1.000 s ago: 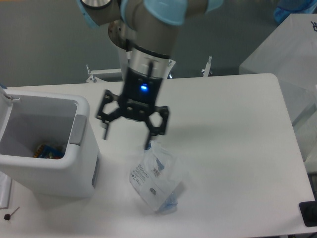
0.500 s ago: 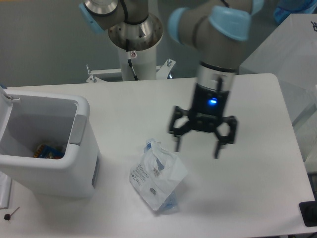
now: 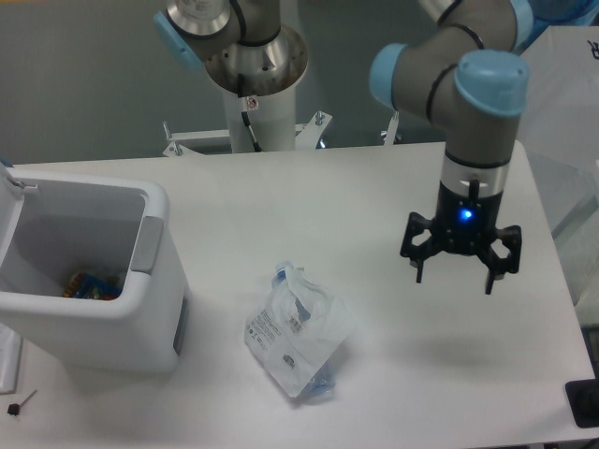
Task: Open the trash can
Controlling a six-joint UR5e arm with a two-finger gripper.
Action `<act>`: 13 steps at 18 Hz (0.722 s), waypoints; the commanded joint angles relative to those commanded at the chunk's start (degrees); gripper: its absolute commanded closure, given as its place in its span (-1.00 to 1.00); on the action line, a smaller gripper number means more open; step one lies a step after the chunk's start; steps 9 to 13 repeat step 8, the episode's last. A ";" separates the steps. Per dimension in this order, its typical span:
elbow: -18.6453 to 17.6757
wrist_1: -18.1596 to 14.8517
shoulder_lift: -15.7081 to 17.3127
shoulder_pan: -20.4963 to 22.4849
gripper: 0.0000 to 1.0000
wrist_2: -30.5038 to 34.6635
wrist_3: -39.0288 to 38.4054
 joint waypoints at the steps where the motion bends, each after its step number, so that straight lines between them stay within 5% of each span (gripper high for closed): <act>1: 0.44 -0.80 -0.18 -0.09 -1.00 1.32 1.42; 13: -0.25 -0.98 -0.36 -0.62 -1.00 5.03 2.75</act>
